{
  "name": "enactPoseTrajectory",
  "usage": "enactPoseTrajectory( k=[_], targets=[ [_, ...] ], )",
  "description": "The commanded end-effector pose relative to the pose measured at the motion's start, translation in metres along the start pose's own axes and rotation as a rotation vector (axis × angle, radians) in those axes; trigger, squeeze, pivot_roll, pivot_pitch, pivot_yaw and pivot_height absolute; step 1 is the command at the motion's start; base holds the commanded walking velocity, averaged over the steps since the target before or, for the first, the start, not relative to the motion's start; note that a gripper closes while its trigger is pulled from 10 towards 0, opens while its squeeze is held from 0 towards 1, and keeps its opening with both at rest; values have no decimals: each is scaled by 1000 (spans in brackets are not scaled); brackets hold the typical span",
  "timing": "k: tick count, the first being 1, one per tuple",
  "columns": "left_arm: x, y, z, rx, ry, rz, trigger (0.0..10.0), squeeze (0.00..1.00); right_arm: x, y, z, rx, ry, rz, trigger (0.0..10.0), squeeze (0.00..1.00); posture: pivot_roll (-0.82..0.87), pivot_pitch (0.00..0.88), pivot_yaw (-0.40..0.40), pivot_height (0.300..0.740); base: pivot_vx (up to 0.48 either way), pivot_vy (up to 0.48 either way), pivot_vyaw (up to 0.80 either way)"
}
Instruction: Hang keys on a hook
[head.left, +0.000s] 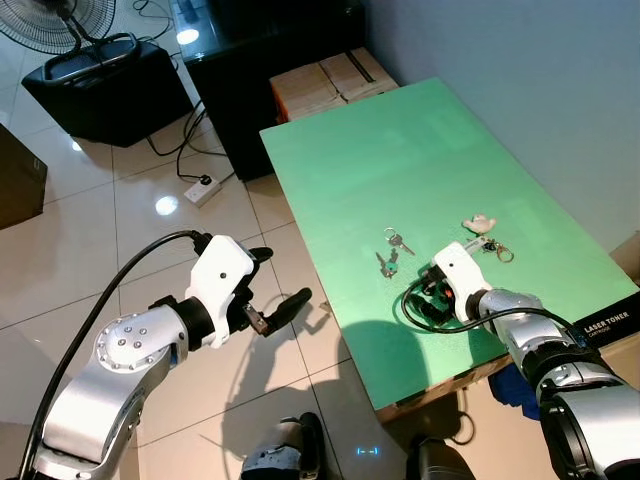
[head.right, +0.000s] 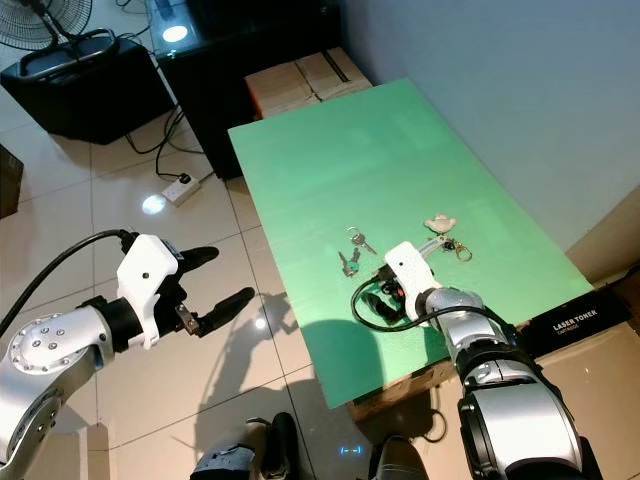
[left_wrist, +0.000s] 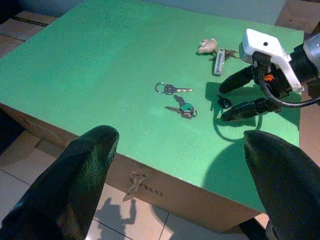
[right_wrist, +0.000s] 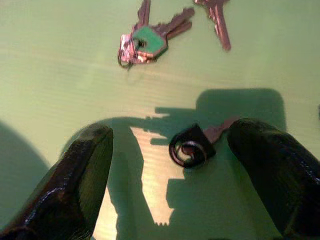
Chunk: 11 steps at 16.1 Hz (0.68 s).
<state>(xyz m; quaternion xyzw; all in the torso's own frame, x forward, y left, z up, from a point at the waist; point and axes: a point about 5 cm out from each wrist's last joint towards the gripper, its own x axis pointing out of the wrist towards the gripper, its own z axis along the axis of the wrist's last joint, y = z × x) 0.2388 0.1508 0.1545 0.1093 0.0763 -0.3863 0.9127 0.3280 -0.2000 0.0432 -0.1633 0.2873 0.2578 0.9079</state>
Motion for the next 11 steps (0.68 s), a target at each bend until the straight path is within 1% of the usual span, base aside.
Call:
enactPoseTrajectory(
  k=[1,3,5,6,7,8,11],
  targets=[
    [-2,-3,0,1,7,-20,10000,0,2,4,-1,-4,19,7,10000,0,109,203,143,740,0,0,0],
    [-2,-3,-1,0,7,-21,10000,0,3,5,-2,-1,23,6,10000,0,110,205,148,740,0,0,0],
    [-2,-2,-1,-3,7,-21,10000,0,4,7,-2,36,1,6,10000,0,109,206,151,740,0,0,0],
    [-2,-2,-2,-3,7,-20,10000,0,5,9,-2,50,-7,5,5255,0,111,205,151,740,0,0,0],
    [-2,-1,-2,-3,7,-20,10000,0,5,10,-2,53,-9,8,2353,0,110,205,151,740,0,0,0],
    [-2,-1,-2,-3,7,-19,10000,0,6,11,-3,57,-9,11,0,0,110,204,151,740,0,0,0],
    [-2,-1,-2,-5,8,-22,10000,0,6,14,-6,71,2,29,0,0,111,205,150,740,0,0,0]
  ],
)
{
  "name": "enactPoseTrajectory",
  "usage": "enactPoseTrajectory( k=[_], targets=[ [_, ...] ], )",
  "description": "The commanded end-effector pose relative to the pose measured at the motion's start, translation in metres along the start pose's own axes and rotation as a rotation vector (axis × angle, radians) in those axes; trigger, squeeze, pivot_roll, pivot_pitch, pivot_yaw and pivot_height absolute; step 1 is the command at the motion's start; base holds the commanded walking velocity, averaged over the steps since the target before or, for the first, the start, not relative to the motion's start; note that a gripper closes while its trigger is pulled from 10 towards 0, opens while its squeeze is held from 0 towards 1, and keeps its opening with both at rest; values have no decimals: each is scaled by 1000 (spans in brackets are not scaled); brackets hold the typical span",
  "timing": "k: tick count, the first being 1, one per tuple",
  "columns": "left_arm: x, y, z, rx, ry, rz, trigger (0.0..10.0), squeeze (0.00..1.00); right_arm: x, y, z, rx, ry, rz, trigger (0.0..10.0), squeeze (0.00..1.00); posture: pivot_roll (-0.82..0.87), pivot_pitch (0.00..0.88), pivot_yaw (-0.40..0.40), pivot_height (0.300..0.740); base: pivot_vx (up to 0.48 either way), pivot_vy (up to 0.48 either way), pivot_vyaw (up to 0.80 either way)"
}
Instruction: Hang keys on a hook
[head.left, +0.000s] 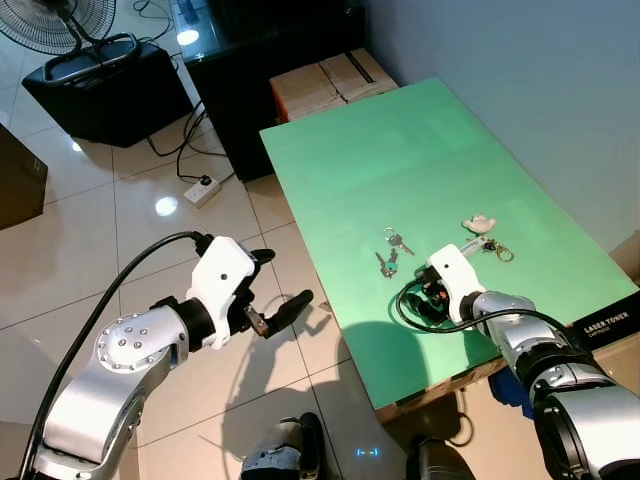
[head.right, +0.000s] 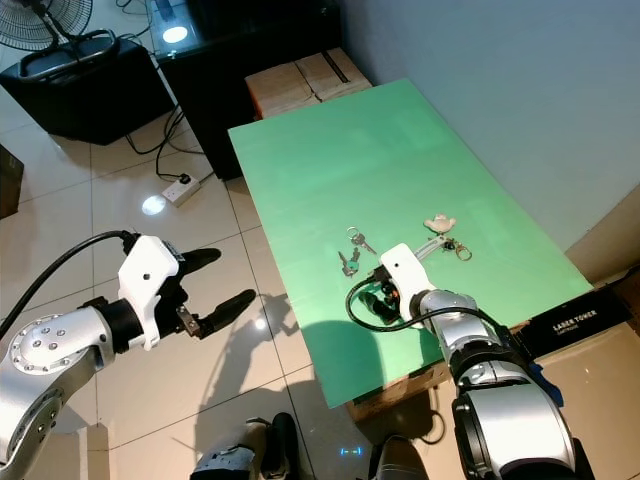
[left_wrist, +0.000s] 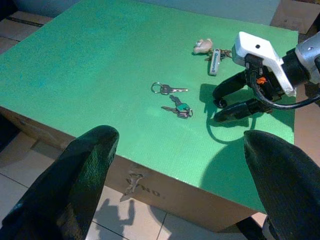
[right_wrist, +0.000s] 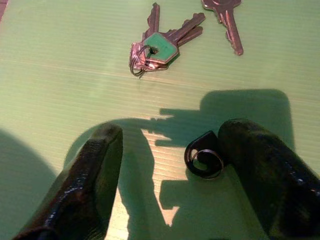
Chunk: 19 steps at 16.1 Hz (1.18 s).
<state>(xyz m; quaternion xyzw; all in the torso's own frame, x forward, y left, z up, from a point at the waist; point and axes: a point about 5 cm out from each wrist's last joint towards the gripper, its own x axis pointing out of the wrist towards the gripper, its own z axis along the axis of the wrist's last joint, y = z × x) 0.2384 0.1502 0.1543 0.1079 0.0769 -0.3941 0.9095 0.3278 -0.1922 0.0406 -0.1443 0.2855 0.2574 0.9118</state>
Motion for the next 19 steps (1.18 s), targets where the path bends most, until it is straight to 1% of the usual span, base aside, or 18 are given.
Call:
enactPoseTrajectory(
  k=[1,8,15,19],
  targets=[
    [-1,1,-2,-4,11,-7,10000,0,2,8,-9,34,30,34,0,0,116,206,150,740,0,0,0],
    [-1,-1,0,4,13,-17,10000,0,2,9,-11,36,43,37,0,0,112,197,153,740,0,0,0],
    [-2,-3,0,13,11,-19,10000,0,-2,1,-12,10,57,7,0,0,105,176,149,740,0,0,0],
    [1,-3,0,15,8,-22,10000,0,-3,-1,-13,18,54,0,0,0,97,168,151,740,0,0,0]
  ],
)
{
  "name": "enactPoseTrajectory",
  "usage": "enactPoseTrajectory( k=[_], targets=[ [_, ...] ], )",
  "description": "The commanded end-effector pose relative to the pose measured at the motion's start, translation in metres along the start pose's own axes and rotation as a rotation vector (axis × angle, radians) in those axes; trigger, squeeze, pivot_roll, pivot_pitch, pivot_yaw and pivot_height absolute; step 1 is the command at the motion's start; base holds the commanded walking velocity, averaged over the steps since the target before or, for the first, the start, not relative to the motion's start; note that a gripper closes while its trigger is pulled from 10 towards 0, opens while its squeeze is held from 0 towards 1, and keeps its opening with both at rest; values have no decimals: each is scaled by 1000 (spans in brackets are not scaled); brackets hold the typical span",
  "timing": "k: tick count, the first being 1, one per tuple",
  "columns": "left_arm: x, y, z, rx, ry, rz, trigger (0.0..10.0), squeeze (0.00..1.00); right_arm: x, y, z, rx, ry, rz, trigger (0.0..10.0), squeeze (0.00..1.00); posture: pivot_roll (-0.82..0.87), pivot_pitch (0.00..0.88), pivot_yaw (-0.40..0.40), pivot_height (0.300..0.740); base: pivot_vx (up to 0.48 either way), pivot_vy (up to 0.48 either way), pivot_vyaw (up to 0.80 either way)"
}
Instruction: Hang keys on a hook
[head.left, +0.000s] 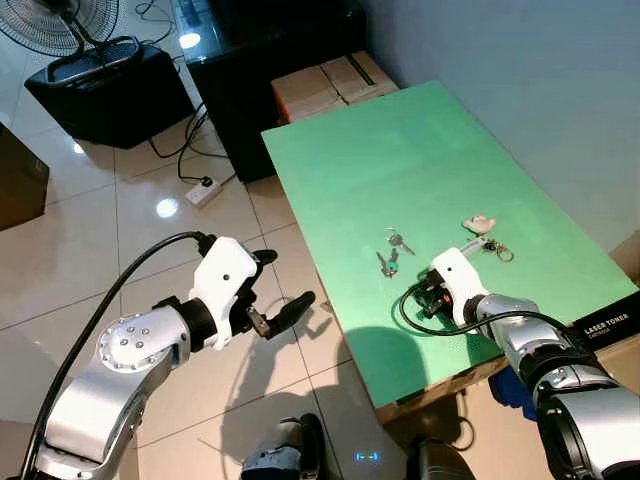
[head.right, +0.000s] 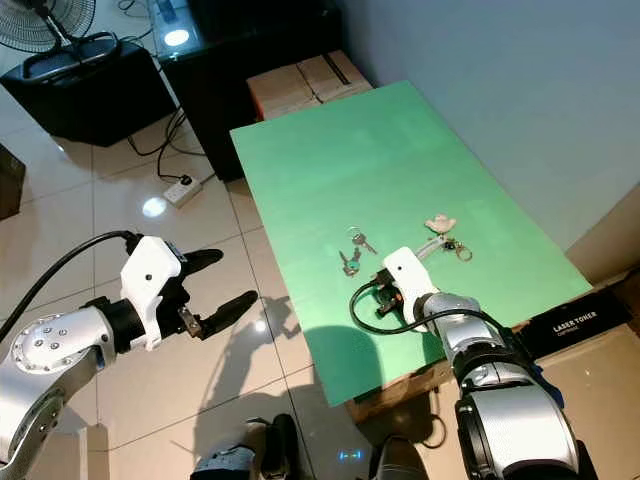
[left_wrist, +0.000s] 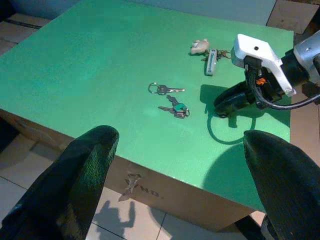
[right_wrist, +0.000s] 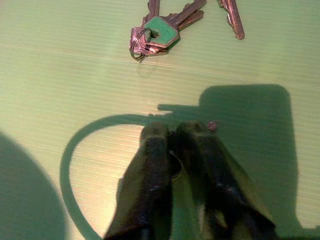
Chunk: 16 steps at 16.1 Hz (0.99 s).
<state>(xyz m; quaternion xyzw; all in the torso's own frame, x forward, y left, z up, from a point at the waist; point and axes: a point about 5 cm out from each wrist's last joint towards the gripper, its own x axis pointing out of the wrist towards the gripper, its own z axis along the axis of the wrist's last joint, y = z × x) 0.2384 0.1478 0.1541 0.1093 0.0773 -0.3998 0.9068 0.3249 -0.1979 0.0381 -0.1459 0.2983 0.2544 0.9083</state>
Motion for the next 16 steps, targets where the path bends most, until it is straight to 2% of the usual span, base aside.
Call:
enactPoseTrajectory(
  k=[1,4,6,8,10,12,14,16],
  targets=[
    [0,-1,0,11,6,-10,10000,0,-1,1,-8,25,26,-1,0,0,96,166,151,740,0,0,0],
    [1,1,0,14,4,-6,10000,0,-2,-1,-8,34,18,-4,0,0,92,160,149,740,0,0,0],
    [2,3,1,18,-4,13,10000,0,-3,-6,-1,40,-23,-40,0,0,86,148,142,740,0,0,0],
    [5,7,0,23,-10,59,10000,0,-5,-15,14,78,-115,-116,0,0,74,133,135,740,0,0,0],
    [13,16,-1,19,-27,151,10000,0,-9,-26,31,137,-236,-239,0,0,40,94,119,740,0,0,0],
    [21,24,3,5,-59,216,10000,0,-11,-27,39,165,-302,-273,0,0,13,76,119,740,0,0,0],
    [23,28,2,10,-59,235,10000,0,-9,-25,38,160,-285,-266,0,0,-4,75,129,740,0,0,0],
    [26,29,1,36,-47,208,10000,0,-6,-19,38,122,-260,-225,0,0,-7,80,139,740,0,0,0]
  ],
)
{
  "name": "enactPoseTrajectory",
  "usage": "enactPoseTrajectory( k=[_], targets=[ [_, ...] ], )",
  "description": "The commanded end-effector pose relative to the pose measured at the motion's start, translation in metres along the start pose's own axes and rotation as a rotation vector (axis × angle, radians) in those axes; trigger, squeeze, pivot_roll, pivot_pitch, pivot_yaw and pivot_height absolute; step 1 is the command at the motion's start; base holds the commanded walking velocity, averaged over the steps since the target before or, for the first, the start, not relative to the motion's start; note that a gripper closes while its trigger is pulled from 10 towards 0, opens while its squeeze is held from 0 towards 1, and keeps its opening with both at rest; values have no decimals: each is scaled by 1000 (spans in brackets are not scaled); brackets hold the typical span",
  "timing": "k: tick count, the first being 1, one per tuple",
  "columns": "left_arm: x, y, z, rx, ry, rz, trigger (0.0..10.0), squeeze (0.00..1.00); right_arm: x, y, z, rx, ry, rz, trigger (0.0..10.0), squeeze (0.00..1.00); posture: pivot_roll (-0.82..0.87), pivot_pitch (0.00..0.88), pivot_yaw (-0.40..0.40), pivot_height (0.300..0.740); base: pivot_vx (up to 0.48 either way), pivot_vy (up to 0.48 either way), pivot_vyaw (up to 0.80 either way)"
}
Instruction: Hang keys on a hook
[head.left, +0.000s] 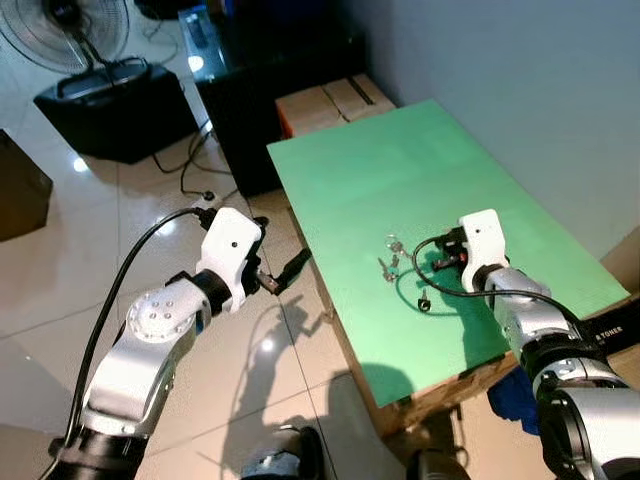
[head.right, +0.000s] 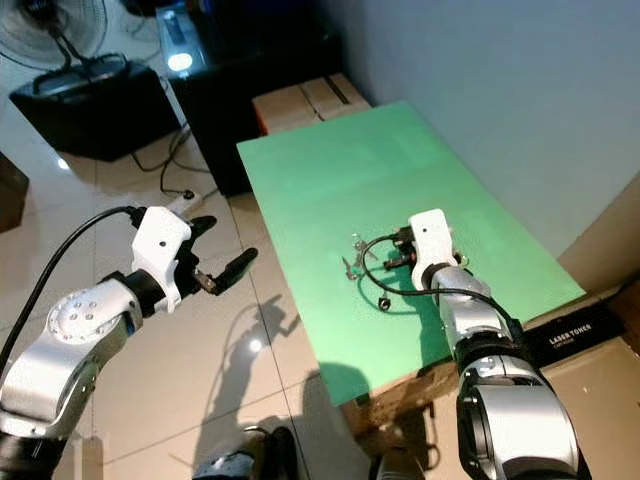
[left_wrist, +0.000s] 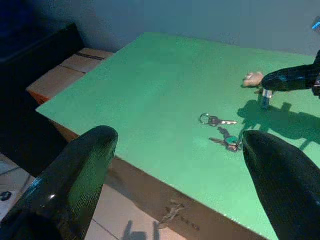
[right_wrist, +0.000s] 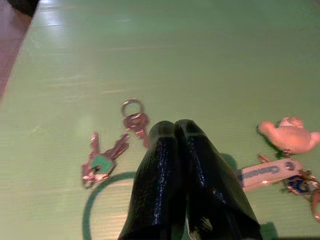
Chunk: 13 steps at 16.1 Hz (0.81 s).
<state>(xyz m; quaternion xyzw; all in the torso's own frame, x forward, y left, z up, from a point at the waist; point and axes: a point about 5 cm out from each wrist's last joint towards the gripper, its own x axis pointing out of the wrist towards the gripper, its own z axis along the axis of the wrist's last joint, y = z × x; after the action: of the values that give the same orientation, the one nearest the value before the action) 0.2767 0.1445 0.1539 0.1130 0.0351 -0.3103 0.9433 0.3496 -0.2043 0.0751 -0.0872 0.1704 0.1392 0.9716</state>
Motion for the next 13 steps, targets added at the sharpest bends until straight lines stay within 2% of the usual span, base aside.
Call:
enactPoseTrajectory(
  k=[1,2,3,4,7,11,13],
  targets=[
    [-3,-1,-3,56,29,-70,10000,0,1,9,-3,-44,25,62,10000,0,-8,92,147,740,0,0,0],
    [-4,-3,-5,76,44,-113,10000,0,1,10,-5,-46,45,89,10000,0,-7,93,146,740,0,0,0],
    [-8,-7,-6,87,64,-190,10000,0,0,13,-12,-38,106,149,10000,1000,-1,99,140,740,0,0,0],
    [-10,-9,-5,80,69,-225,10000,0,0,15,-16,-30,142,192,10000,1000,5,106,137,740,0,0,0],
    [-19,-10,-4,103,104,-282,10000,0,-3,12,-18,-101,242,284,10000,1000,53,143,121,740,0,0,0],
    [-25,-1,-1,112,116,-252,10000,0,-7,-5,-16,-143,305,254,10000,1000,71,186,122,740,0,0,0],
    [-26,-3,-1,100,122,-258,10000,0,-11,-10,-17,-138,331,278,10000,1000,60,205,121,740,0,0,0]
  ],
)
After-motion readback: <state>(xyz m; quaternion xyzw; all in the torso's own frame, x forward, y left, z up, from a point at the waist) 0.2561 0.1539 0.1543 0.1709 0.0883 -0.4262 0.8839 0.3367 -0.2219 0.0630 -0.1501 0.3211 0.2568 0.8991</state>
